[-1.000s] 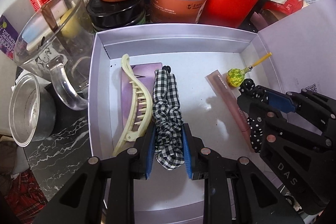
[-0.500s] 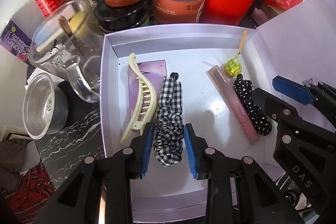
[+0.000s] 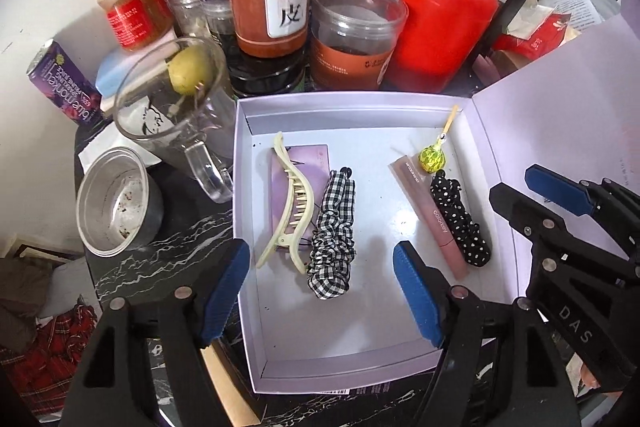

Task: Organize rigid objects
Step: 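Lower both scrunchies into the white box and open both grippers, then raise both grippers out of the box and move toward the gold and black boxes, then close the right gripper on the black barcode box while the left grasps the gold box, then carry the black box with the right gripper while the left carries the gold box over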

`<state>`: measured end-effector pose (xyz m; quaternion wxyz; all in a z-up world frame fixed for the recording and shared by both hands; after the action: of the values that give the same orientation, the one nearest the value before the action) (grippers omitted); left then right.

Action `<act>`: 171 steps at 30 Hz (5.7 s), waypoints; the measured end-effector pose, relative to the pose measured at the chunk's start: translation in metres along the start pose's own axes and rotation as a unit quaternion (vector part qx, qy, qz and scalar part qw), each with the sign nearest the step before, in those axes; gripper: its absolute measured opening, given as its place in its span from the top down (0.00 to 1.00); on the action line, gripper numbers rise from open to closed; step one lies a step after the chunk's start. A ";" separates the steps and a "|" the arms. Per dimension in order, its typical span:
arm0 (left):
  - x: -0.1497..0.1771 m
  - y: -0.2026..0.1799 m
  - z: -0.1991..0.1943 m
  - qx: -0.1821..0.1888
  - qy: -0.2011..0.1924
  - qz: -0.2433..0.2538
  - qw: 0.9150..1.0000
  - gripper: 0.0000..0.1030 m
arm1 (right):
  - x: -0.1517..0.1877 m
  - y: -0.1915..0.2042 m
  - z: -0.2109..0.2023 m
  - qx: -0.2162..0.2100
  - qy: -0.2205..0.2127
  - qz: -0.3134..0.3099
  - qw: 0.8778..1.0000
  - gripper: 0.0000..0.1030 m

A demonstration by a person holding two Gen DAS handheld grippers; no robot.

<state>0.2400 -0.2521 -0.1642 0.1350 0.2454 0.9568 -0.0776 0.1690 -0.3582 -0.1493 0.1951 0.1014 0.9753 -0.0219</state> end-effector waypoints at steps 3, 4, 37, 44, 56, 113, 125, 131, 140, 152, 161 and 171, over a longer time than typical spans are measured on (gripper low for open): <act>0.001 0.004 -0.014 0.004 -0.010 -0.002 1.000 0.28 | -0.001 0.000 -0.008 0.000 -0.007 0.001 1.000 0.63; 0.001 0.005 -0.021 0.005 -0.016 -0.005 1.000 0.28 | -0.002 0.001 -0.012 -0.001 -0.011 0.000 1.000 0.63; 0.034 0.059 -0.180 -0.005 -0.152 -0.067 0.986 0.00 | -0.007 0.051 -0.129 -0.033 -0.083 -0.055 0.995 0.43; 0.055 0.068 -0.202 -0.007 -0.162 -0.076 0.984 0.00 | 0.005 0.066 -0.148 -0.046 -0.086 -0.061 0.993 0.41; 0.092 0.084 -0.227 -0.018 -0.166 -0.097 0.981 0.00 | 0.028 0.092 -0.174 -0.062 -0.094 -0.079 0.990 0.38; 0.145 0.114 -0.057 0.001 0.004 -0.134 0.991 0.00 | 0.113 0.126 -0.026 -0.115 0.058 -0.103 0.986 0.38; 0.133 0.114 -0.008 -0.011 0.030 -0.129 0.991 0.00 | 0.116 0.124 0.002 -0.110 0.073 -0.117 0.984 0.38; 0.130 0.115 0.015 -0.008 0.047 -0.133 0.990 0.20 | 0.119 0.127 0.013 -0.109 0.082 -0.127 0.983 0.38; 0.136 0.114 0.024 0.004 0.056 -0.139 0.989 0.56 | 0.127 0.133 0.020 -0.116 0.097 -0.128 0.980 0.55; 0.175 0.124 0.011 0.003 0.062 -0.160 0.985 0.56 | 0.145 0.148 0.013 -0.127 0.113 -0.141 0.975 0.79; 0.222 0.125 -0.005 -0.006 0.069 -0.151 0.986 0.56 | 0.167 0.159 0.001 -0.131 0.122 -0.150 0.972 0.82; 0.269 0.113 -0.022 -0.002 0.089 -0.133 0.987 0.56 | 0.201 0.175 -0.017 -0.140 0.141 -0.178 0.964 0.82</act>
<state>0.0638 -0.0288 -0.2321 0.0384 0.1214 0.9893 -0.0712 0.0169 -0.1478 -0.2117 0.0607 -0.1001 0.9886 0.0946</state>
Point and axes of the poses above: each gripper's, at about its wrist camera, not at the fingertips, and z roughly the way its jaws point, y to its left, x to its underside, the point moved 5 cm from there along z, roughly the way its jaws point, and after that the axes turned 5 degrees about -z, right-handed, at the moved point
